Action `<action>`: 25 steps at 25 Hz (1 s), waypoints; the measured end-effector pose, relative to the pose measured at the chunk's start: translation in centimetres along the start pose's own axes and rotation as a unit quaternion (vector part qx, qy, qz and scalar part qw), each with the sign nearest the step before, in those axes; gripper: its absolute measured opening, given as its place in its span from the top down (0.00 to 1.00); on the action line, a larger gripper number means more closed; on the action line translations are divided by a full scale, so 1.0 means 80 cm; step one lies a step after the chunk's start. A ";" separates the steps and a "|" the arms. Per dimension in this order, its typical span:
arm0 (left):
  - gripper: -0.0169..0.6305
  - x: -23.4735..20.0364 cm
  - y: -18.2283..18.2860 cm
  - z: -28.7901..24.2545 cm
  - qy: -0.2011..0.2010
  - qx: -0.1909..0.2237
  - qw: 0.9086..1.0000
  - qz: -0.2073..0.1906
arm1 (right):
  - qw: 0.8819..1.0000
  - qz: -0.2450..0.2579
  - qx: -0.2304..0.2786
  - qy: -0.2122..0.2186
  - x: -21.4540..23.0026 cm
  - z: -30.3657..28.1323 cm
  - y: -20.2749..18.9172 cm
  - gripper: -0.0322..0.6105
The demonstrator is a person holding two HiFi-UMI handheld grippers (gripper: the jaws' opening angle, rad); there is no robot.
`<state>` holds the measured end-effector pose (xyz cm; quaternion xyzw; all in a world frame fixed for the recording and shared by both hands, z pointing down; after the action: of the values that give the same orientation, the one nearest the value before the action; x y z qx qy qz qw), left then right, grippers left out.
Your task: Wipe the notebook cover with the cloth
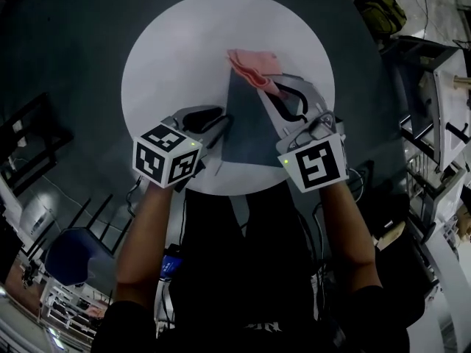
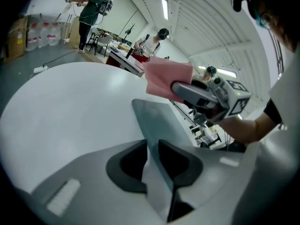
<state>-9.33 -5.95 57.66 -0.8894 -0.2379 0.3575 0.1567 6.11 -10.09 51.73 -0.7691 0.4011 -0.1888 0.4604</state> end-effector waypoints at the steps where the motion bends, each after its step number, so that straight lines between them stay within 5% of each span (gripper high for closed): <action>1: 0.86 -0.001 -0.002 -0.002 0.001 -0.004 1.000 0.001 | 1.000 0.003 -0.005 -0.001 0.000 -0.004 -0.004 0.93; 25: 0.88 -0.007 -0.002 -0.016 -0.022 -0.036 0.999 0.030 | 0.991 0.061 -0.120 0.022 -0.012 -0.075 -0.042 0.93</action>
<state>-8.84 -6.25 58.90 -0.8931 -0.2273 0.3728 0.1081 3.03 -11.84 57.72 -0.7889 0.4768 -0.1279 0.3660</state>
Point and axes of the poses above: the fingertips, and each gripper's own axes: z backward along the fingers, x to its right, y out of its top, the point moved 7 cm from there along z, backward along the fingers, and after that the axes turned 2 degrees about -z, right-handed, at the moved point
